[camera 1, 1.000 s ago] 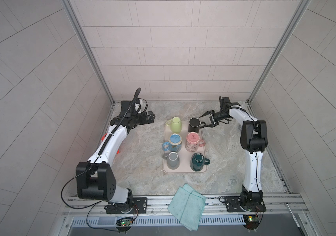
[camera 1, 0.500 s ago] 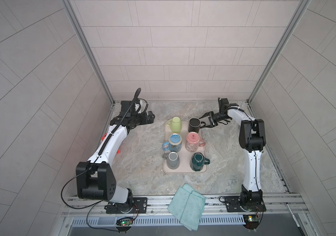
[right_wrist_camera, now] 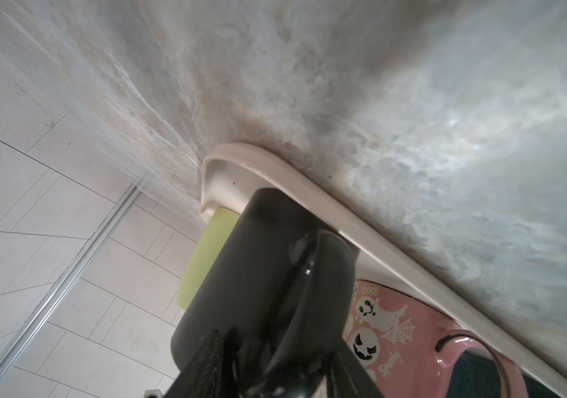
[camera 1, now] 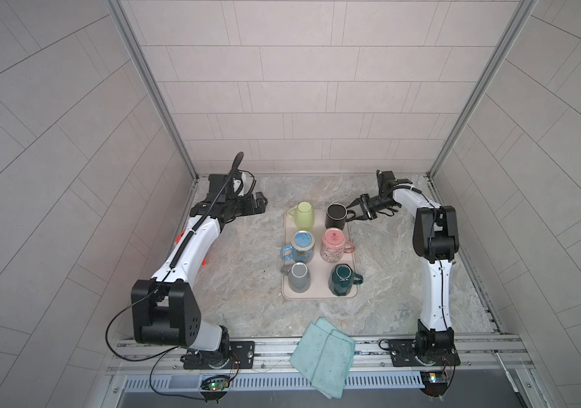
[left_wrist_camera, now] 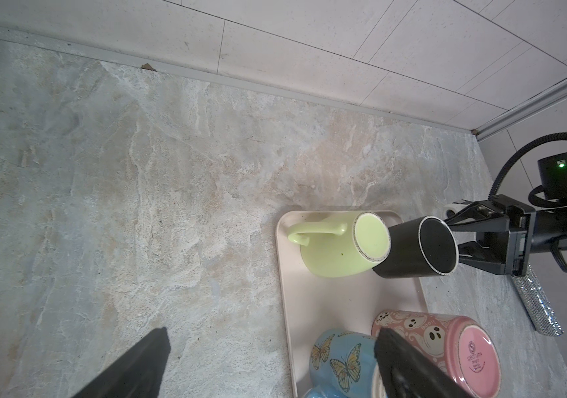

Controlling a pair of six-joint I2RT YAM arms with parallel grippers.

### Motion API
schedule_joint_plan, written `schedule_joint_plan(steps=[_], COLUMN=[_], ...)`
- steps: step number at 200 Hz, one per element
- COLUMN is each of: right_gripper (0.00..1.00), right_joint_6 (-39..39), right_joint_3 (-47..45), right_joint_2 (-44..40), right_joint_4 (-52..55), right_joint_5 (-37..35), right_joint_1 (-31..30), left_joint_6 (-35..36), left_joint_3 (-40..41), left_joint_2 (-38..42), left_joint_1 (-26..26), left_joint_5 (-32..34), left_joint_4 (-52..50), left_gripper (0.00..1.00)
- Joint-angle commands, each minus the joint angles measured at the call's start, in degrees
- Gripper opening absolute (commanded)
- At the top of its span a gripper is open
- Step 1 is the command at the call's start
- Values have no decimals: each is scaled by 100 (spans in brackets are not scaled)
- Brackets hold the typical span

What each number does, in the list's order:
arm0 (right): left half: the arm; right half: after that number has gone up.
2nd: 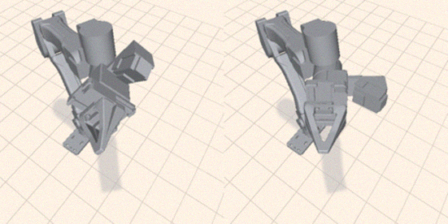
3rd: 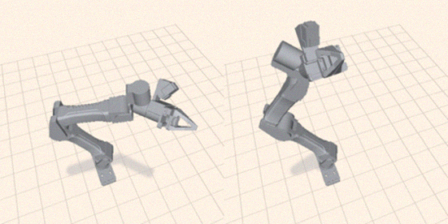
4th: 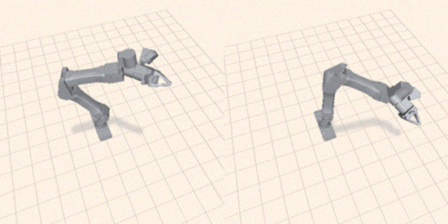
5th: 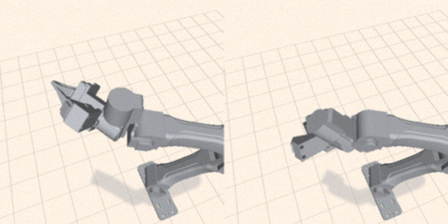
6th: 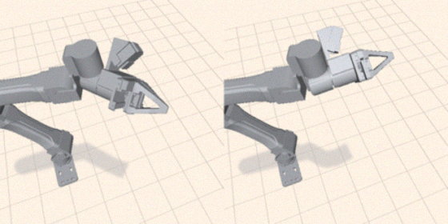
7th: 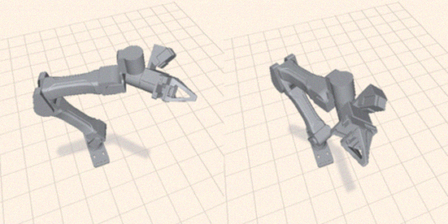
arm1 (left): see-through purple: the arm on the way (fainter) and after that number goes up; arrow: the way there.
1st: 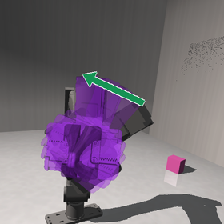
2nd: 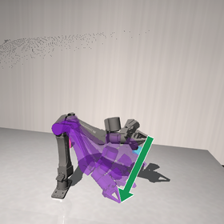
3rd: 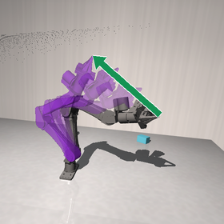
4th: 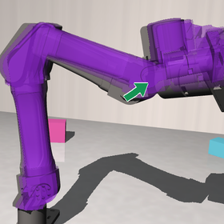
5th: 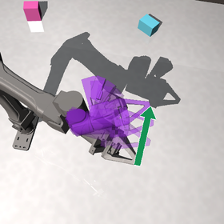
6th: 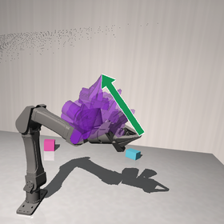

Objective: Turn the mug right side up
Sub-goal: Pick up the mug from the tray.

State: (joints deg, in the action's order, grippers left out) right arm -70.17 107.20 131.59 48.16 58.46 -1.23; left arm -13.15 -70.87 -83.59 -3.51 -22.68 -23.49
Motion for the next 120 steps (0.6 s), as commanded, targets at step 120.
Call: schedule_joint_plan(steps=[120], right_gripper=[26], right_joint_6=[-5], right_joint_3=[238], right_joint_2=[246], right_joint_4=[293], right_joint_5=[-70], right_joint_1=[-76], left_joint_6=[146], left_joint_3=[-66], left_joint_2=[27], left_joint_1=[28], left_joint_5=[147], left_joint_4=[-75], left_gripper=[100])
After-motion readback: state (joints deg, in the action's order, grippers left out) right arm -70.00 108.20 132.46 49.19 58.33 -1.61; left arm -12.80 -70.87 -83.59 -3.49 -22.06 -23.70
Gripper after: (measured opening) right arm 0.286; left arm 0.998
